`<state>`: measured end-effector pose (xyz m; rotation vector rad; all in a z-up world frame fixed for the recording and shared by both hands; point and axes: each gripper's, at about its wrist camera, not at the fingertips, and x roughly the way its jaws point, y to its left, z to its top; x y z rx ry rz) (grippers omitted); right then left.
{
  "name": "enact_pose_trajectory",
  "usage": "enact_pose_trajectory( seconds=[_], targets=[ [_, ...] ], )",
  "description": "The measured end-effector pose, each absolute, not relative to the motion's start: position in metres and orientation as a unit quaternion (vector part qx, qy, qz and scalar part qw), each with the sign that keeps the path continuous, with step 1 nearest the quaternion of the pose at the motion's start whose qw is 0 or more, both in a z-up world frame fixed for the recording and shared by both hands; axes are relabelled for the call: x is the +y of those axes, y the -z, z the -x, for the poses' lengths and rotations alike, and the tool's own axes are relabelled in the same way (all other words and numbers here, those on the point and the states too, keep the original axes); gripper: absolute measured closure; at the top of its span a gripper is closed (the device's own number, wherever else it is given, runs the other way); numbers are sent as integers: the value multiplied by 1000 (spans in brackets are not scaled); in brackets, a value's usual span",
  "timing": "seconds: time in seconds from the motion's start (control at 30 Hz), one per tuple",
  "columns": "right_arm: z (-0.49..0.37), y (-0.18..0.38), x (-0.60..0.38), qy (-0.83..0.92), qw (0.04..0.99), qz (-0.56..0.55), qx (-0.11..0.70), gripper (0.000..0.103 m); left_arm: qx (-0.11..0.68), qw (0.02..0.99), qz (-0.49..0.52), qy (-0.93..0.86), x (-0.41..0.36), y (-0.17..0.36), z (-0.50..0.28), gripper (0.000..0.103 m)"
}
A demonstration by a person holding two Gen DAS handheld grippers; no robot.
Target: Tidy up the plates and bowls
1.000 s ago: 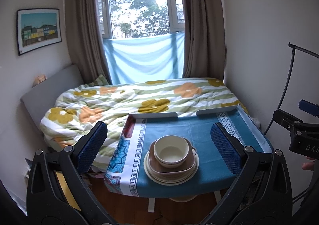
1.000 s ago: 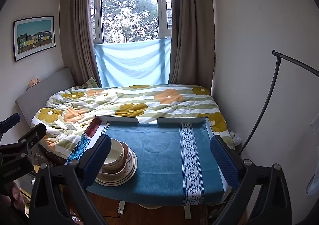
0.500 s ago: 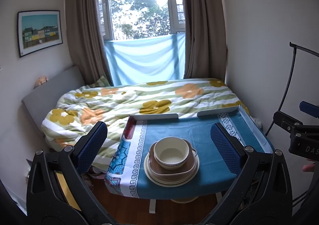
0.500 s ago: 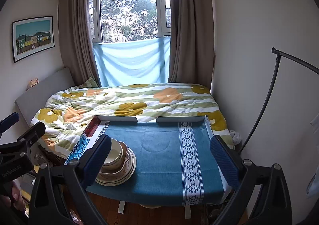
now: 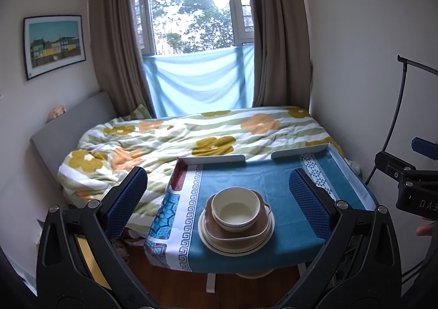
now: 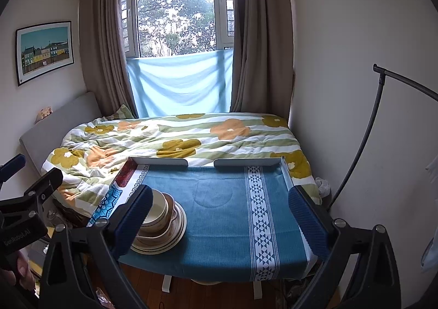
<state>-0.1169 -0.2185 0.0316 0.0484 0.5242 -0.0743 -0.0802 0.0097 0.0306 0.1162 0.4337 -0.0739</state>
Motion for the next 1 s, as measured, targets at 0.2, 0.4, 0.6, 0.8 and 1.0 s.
enact_pose_trajectory(
  seconds=[0.2, 0.4, 0.6, 0.8, 1.0],
  targets=[
    [117, -31, -219, 37, 965, -25, 259, 4, 212, 975, -59, 36, 11, -31, 80, 0],
    [117, -30, -218, 37, 965, -25, 259, 4, 208, 976, -59, 36, 12, -30, 78, 0],
    [117, -30, -218, 37, 965, -24, 260, 4, 205, 976, -64, 26, 15, -28, 76, 0],
    [116, -28, -217, 37, 964, -26, 262, 4, 214, 974, -63, 26, 16, -22, 68, 0],
    [113, -25, -214, 38, 963, -25, 265, 4, 212, 975, -56, 28, 22, -20, 60, 0]
  ],
)
